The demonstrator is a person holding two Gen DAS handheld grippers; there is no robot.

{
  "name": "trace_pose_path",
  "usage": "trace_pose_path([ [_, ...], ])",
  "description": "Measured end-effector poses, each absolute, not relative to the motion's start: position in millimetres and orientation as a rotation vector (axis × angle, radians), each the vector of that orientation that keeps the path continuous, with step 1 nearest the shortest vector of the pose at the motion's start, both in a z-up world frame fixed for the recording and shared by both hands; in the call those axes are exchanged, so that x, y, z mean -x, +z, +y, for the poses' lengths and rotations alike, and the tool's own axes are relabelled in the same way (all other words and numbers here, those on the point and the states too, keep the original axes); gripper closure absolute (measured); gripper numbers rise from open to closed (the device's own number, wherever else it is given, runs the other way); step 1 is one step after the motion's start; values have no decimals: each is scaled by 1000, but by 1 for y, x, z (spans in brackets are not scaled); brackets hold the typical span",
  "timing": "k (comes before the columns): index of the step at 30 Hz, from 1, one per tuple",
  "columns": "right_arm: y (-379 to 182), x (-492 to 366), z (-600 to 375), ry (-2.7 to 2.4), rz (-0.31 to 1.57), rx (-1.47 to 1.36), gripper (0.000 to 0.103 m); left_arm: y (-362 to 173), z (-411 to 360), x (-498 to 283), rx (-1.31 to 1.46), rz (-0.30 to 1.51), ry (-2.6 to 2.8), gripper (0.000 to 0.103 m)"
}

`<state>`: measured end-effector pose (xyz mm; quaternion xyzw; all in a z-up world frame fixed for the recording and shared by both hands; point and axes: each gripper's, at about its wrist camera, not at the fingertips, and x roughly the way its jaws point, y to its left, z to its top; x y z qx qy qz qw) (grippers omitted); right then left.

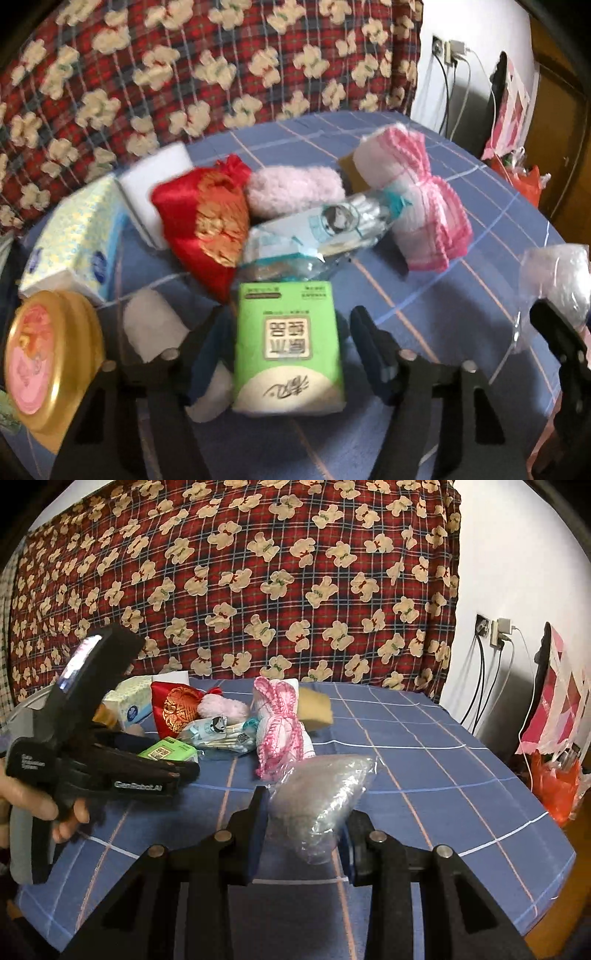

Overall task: Organize soft objects
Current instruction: 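Grasp the green tissue pack with the left gripper while the right gripper grasps the clear plastic bag, then carry the green tissue pack and plastic bag with both grippers over the silver tin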

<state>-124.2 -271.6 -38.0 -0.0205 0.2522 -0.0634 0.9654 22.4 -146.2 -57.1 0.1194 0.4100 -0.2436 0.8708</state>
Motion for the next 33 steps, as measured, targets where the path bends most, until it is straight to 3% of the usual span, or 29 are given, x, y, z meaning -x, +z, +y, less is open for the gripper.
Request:
trace_pose_path([
  [2,-37,126,-272,-130,506,34,66,-57,-147,-23,-252,853,-513,54],
  [14,-14,134,-256,-145,451,99,66,-21,-121,7,-115,710,-630,54],
  [24,17,120,-204,-57,387,160,66,35,-24,23,-78,545,-504,54],
  [33,35,87,-122,109,331,198,66,39,77,3,4,522,-313,54],
])
